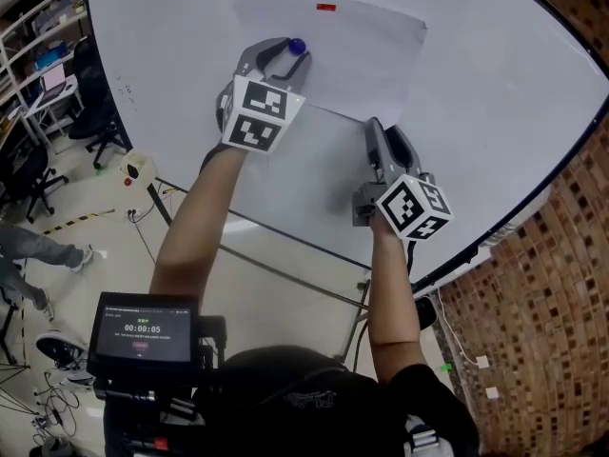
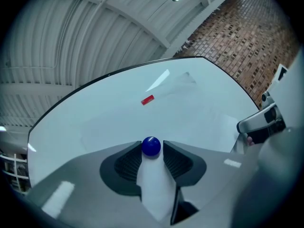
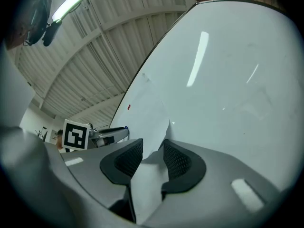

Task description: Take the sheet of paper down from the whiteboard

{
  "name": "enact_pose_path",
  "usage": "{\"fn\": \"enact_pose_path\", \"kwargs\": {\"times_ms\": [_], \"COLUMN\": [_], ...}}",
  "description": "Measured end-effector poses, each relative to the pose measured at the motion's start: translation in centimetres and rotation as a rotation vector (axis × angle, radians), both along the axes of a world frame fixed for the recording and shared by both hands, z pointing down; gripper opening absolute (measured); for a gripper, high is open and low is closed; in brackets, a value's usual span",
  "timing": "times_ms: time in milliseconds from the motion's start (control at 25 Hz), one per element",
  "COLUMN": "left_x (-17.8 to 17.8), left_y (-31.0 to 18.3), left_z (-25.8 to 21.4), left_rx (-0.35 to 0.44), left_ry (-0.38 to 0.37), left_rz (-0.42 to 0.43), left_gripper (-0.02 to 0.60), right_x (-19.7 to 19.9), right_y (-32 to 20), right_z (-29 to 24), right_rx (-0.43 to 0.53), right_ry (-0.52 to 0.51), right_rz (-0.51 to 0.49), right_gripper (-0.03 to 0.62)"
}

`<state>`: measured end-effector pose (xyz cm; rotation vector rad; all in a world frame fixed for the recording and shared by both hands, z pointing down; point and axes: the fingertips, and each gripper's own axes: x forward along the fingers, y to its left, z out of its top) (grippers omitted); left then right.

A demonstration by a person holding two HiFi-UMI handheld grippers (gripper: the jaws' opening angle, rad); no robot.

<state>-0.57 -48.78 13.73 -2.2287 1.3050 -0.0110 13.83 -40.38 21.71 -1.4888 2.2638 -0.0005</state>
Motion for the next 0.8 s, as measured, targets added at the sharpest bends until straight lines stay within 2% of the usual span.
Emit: {"fn": "enact_pose_path", "kwargs": {"times_ms": [320, 560, 800], "left_x": [-0.2, -0.9, -3.2], "left_y": [0.0, 0.2, 1.4], "left_z": [-0.2, -0.5, -0.8], "left_rx": [-0.013, -0.011, -0.009], "left_ry": [-0.001, 0.009, 0.057], "left_rz": [-0.004, -0.003, 0.01], "left_gripper": [0.137, 0.127, 0.123], "right_x": [0.4, 0.1, -2.4], "right_y": [-0.4, -0.5, 1.2], "right_z": [-0.8, -1.4, -2.0], "right_rx": [0.012, 0.03, 0.065], "right_ry": [-0.033, -0.021, 0.031], "right_rz": [0.0, 0.023, 0.06], "right_gripper": [0.125, 0.015, 0.012]}}
